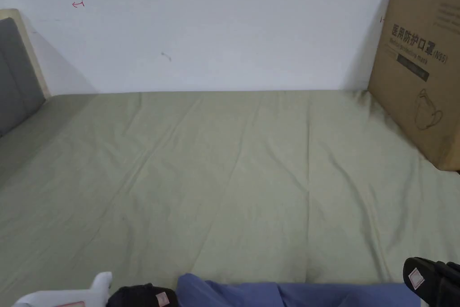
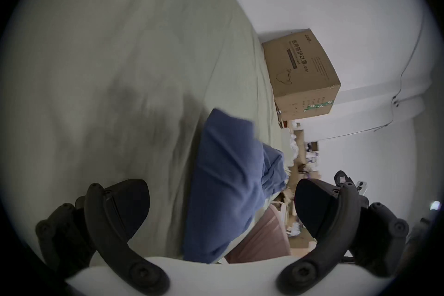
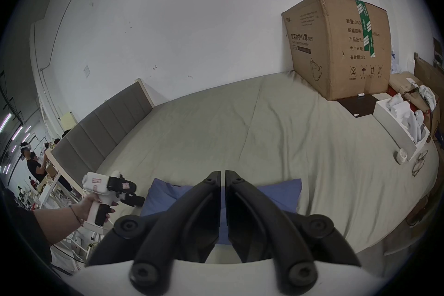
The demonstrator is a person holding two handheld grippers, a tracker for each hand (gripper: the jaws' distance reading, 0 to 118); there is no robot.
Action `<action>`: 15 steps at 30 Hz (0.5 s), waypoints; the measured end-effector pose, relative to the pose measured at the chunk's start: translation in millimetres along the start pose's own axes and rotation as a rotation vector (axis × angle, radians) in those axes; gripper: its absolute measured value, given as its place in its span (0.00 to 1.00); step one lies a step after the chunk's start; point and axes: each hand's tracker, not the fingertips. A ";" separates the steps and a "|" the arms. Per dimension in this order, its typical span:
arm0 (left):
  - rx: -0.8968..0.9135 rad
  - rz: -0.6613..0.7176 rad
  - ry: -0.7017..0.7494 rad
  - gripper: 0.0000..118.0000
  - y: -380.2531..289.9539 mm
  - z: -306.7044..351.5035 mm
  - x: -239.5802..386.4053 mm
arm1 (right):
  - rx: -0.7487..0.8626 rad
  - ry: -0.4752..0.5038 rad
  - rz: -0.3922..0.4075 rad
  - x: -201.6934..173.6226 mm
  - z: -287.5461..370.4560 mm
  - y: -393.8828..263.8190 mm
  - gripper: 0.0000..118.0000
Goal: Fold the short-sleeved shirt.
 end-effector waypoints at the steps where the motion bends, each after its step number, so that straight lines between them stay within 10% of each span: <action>1: -0.025 0.019 -0.047 1.00 -0.9 -13.0 -7.8 | -0.005 0.002 0.002 -1.3 -0.8 0.6 0.04; 8: -0.115 -0.032 -0.355 0.95 5.6 -68.2 -10.3 | -0.044 -0.003 0.030 -10.2 -7.9 5.0 0.04; 11: -0.034 -0.118 -0.205 0.07 5.2 -61.9 -19.8 | -0.052 -0.003 0.035 -11.2 -10.3 6.0 0.04; 12: -0.036 -0.127 0.008 0.08 5.8 -65.4 -32.3 | -0.055 -0.003 0.034 -11.2 -11.2 6.2 0.04; 14: 0.003 -0.042 -0.230 0.08 4.5 -58.6 -35.2 | -0.061 -0.005 0.034 -11.2 -13.0 5.8 0.04; 15: -0.041 -0.111 -0.114 0.08 2.7 -62.8 -26.3 | -0.065 -0.005 0.034 -11.3 -13.7 5.4 0.04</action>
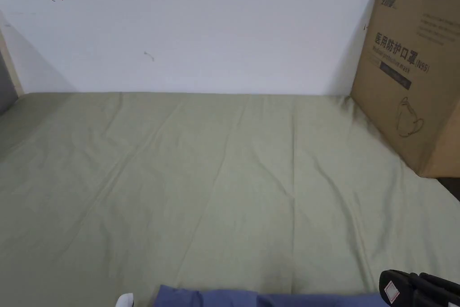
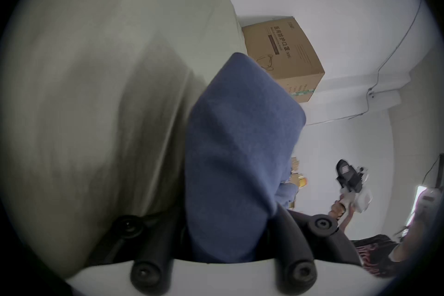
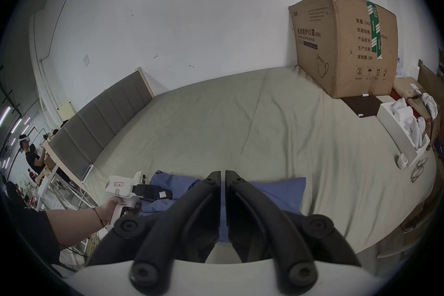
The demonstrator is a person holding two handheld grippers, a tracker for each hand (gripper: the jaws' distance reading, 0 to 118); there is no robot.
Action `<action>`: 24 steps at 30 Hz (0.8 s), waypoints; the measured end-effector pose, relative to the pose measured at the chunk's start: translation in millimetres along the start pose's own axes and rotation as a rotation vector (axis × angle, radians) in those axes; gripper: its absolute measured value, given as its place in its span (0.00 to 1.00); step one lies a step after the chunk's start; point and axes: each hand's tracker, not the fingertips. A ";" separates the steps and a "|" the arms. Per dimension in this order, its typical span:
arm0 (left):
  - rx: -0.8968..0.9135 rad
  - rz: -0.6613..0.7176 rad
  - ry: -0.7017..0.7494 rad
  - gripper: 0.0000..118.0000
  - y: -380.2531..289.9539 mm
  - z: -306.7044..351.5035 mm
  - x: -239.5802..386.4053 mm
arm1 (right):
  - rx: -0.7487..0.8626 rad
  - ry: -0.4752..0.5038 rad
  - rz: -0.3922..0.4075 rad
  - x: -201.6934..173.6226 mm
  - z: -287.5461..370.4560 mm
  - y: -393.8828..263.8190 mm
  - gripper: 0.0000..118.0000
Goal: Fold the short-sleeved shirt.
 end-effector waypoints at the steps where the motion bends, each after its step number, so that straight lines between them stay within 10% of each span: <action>1: 0.004 -0.004 0.030 0.08 -0.7 -0.8 3.3 | -0.003 0.001 0.000 0.4 -0.8 -0.5 0.04; 7: -0.022 -0.225 0.383 0.08 -2.3 12.1 83.8 | -0.003 0.023 -0.004 2.8 0.7 -1.0 0.04; 13: 0.115 -0.722 1.145 0.09 -19.4 44.9 167.9 | 0.029 0.050 -0.024 13.2 8.2 -2.1 0.04; 22: 0.096 -0.294 0.687 0.10 -15.0 11.7 235.9 | 0.051 0.061 -0.072 33.3 23.3 -11.7 0.04; 24: 0.072 -0.241 0.574 0.31 -9.8 -23.3 233.9 | 0.059 0.058 -0.093 38.3 27.7 -12.1 0.04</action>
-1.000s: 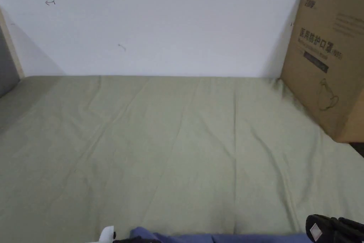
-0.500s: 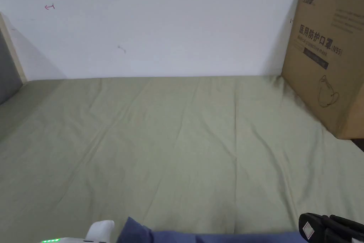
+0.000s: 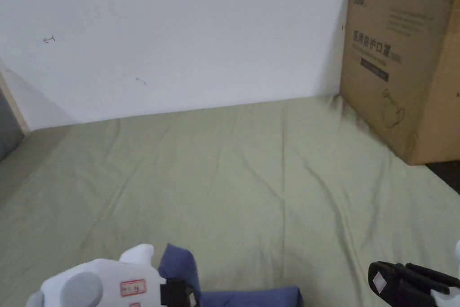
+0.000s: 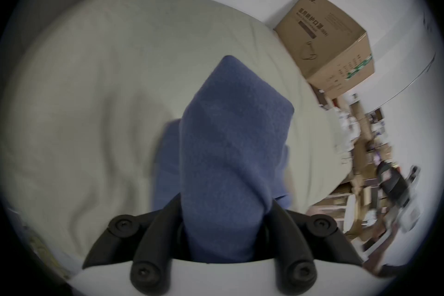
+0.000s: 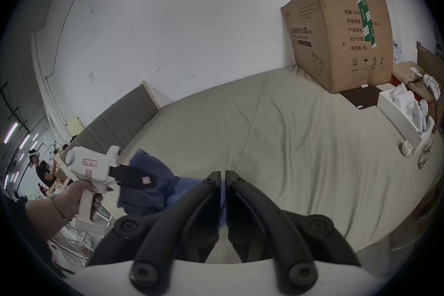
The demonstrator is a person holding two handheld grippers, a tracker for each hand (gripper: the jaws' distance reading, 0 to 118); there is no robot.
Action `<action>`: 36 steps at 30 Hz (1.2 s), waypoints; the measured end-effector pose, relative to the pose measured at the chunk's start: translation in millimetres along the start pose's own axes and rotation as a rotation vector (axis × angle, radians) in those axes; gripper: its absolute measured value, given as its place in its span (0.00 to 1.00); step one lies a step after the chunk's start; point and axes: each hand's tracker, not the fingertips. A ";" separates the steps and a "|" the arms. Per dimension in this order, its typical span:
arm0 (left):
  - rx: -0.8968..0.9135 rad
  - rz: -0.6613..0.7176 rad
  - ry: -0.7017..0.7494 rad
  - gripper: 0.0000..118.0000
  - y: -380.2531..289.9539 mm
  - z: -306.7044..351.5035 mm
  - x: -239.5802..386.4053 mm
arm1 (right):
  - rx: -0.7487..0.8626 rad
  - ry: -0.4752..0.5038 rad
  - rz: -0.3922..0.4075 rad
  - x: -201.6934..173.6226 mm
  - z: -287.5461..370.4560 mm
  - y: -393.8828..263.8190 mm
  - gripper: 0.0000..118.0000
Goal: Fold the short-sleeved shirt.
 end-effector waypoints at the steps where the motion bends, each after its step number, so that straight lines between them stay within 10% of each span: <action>1: -0.015 -0.009 -0.041 0.52 0.5 -10.7 8.5 | 0.002 -0.003 -0.010 1.8 1.7 0.3 0.04; 2: -0.039 -0.020 -0.083 0.80 0.2 -20.1 19.1 | 0.003 -0.007 -0.020 4.3 3.5 0.6 0.04; 4: -0.066 -0.037 -0.175 0.96 -1.8 -31.7 38.3 | -0.001 -0.017 -0.034 9.6 5.9 1.6 0.04; 8: 0.043 -0.153 -0.342 0.96 0.8 -10.7 59.9 | -0.001 -0.037 -0.033 17.7 8.5 2.3 0.04; 13: 0.067 -0.297 -0.164 0.96 3.6 6.4 57.9 | 0.010 -0.034 -0.058 21.9 5.8 2.1 0.04; 15: 0.060 -0.357 -0.099 0.80 -2.5 3.5 54.4 | 0.012 -0.031 -0.063 21.9 5.0 0.6 0.04; 18: 0.053 -0.374 0.018 0.06 -14.6 -13.4 50.4 | 0.006 -0.030 -0.060 20.8 4.2 -1.7 0.04; 36: -0.177 -0.351 -0.066 0.01 -51.5 -146.6 73.3 | -0.031 -0.045 -0.050 22.3 -4.2 -9.6 0.04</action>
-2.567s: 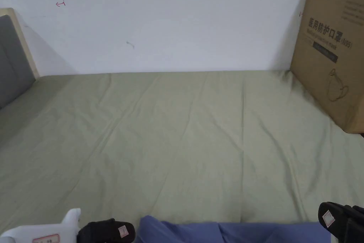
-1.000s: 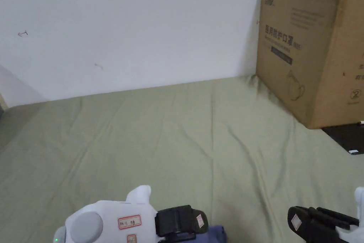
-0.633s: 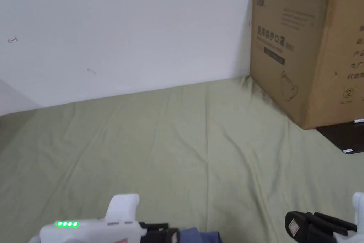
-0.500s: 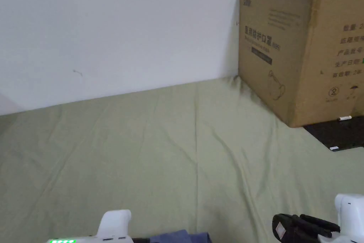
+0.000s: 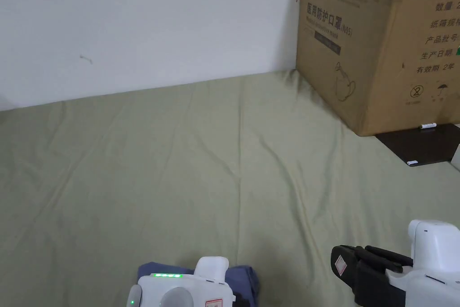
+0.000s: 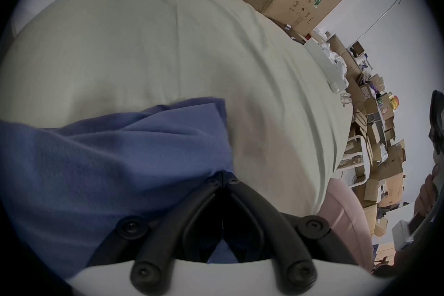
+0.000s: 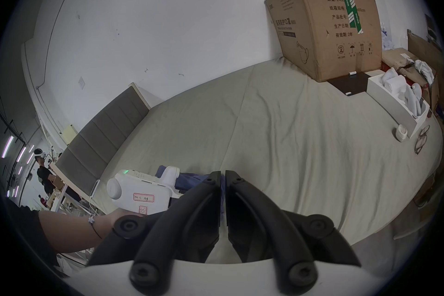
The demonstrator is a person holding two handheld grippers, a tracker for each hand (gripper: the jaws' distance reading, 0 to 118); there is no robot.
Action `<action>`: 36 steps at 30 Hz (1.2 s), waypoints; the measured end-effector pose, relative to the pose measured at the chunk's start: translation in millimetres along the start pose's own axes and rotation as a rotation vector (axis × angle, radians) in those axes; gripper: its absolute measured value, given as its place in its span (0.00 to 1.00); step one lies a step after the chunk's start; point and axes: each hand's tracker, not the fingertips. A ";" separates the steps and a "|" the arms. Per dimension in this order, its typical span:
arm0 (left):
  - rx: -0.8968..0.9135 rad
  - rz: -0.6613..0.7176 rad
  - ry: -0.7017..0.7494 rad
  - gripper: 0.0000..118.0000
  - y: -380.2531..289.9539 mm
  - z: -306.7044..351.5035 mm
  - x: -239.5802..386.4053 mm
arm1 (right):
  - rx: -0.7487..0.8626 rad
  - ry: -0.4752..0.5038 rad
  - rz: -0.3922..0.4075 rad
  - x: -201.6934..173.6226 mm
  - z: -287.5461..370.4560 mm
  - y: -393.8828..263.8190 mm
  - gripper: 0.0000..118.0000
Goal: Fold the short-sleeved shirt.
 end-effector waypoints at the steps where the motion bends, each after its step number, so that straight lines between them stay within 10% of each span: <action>1: 0.025 0.001 -0.023 0.01 -0.7 6.8 2.1 | -0.004 0.003 -0.002 -0.2 -1.0 -0.5 0.04; 6: 0.319 0.020 -0.181 0.01 -3.8 89.7 16.2 | 0.004 0.021 0.006 -7.4 2.2 6.9 0.04; 19: 1.124 -0.246 0.471 0.00 -87.2 259.4 41.6 | 0.678 -0.048 0.312 -73.1 38.9 4.0 0.04; 23: 1.066 -0.192 0.494 0.00 -94.9 254.6 37.0 | 0.642 -0.176 0.330 -82.4 25.7 -4.5 0.04; 36: 1.102 -0.074 0.526 0.00 -101.1 262.5 16.1 | 0.604 -0.132 0.263 -78.6 31.1 -0.5 0.04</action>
